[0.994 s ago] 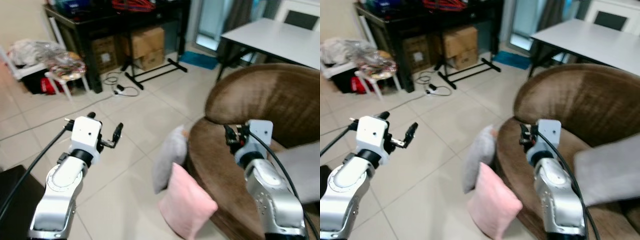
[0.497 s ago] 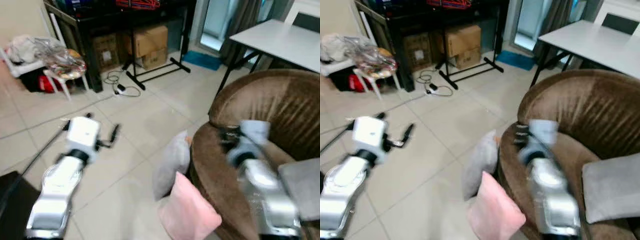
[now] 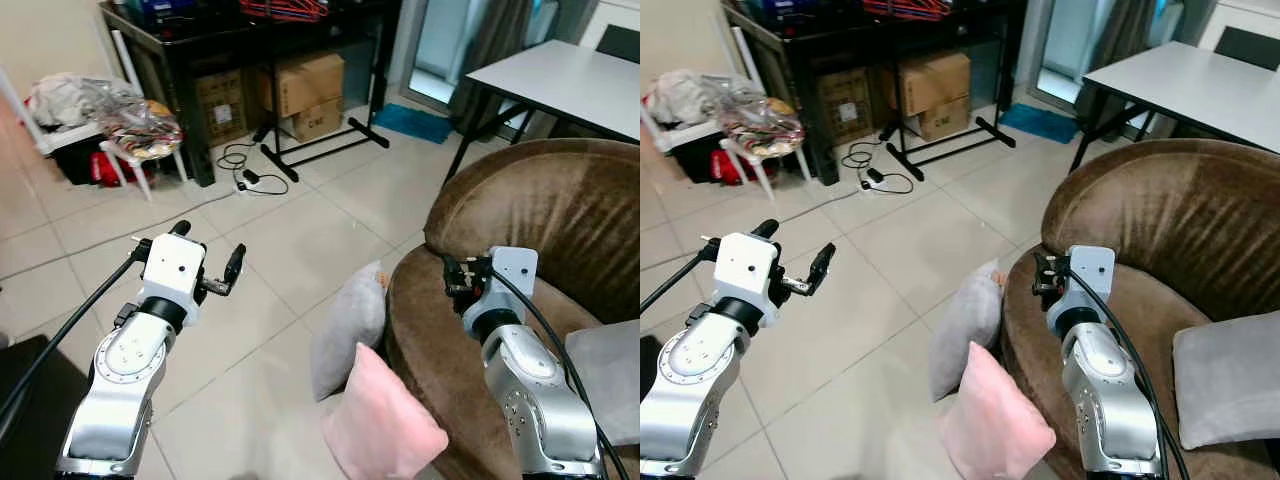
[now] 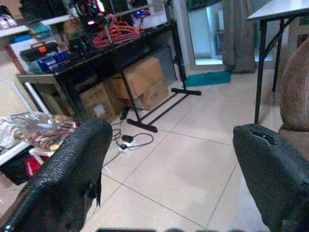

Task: Move the pillow to the sofa from floor

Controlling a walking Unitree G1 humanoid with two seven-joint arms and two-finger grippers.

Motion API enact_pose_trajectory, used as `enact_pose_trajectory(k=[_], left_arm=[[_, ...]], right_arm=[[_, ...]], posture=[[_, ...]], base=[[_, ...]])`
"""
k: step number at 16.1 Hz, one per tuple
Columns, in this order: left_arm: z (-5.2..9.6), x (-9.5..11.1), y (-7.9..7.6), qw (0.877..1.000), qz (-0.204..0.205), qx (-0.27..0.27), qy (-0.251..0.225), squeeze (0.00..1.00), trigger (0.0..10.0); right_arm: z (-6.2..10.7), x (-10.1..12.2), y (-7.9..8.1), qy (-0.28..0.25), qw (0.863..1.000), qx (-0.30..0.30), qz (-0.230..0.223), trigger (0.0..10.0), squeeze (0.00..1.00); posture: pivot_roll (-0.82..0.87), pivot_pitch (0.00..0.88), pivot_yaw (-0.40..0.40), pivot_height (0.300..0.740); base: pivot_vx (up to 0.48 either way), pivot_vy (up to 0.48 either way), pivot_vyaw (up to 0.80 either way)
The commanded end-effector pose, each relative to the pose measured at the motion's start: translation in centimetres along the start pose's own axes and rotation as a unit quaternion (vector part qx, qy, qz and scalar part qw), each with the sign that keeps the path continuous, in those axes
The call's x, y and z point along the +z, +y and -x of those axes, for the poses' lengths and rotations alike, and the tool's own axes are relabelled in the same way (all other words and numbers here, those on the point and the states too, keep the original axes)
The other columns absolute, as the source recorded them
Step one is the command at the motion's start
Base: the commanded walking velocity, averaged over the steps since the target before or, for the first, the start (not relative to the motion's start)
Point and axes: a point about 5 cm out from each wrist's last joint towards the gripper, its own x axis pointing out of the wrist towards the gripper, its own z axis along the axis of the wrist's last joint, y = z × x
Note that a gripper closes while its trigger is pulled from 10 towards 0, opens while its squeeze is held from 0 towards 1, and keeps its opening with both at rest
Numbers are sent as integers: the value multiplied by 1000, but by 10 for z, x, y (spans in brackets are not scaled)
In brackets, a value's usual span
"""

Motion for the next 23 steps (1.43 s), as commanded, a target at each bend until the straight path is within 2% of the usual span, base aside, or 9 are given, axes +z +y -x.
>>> enact_pose_trajectory(k=[1, 12, 13, 15, 16, 17, 18, 20, 23], left_arm=[[0, -2, 0, 1000, -7, 3, 3, 0, 10000], [0, -5, 0, 1000, -6, 6, 3, 0, 10000], [0, -6, 0, 1000, 0, 5, 7, 0, 10000], [0, -7, 0, 1000, 4, 5, 7, 0, 10000], [1, -8, 1, 1000, 8, 4, 8, 490, 10000], [1, -8, 1, 1000, 14, 5, 8, 863, 10000], [1, -8, 2, 1000, 16, 5, 8, 1000, 10000], [1, -8, 3, 1000, 19, 7, 7, 1000, 10000], [1, -8, 4, 1000, 19, 8, 7, 1000, 10000]], right_arm=[[2, -3, -3, 2, 1000, -6, 1, 10000, 0], [1, -3, 1, -5, 1000, 5, -1, 10000, 43], [1, -3, -1, -8, 1000, -2, 20, 10000, 1000], [1, -2, -3, -20, 998, 0, 59, 10000, 1000], [2, -1, 0, -27, 999, 11, 30, 10000, 1000], [2, -1, 0, -30, 999, 13, 33, 10000, 1000], [1, -1, 0, -27, 999, 10, 37, 10000, 1000], [0, -2, -2, -23, 998, -12, 59, 10000, 1000], [0, -3, 3, -14, 999, 17, 41, 10000, 1000]], posture=[[-36, 0, -8, 660], [-33, 0, -13, 566], [-32, 0, -14, 566], [-31, 0, -15, 566], [-29, 0, -16, 566], [-31, 0, -16, 566], [-31, 0, -16, 566], [-31, 0, -16, 566], [-31, 0, -16, 566]], base=[[0, 0, 0], [0, 0, 0], [0, 0, 0], [0, 0, 0], [0, 0, 0], [0, 0, 0], [0, 0, 0], [0, 0, 0], [0, 0, 0]])
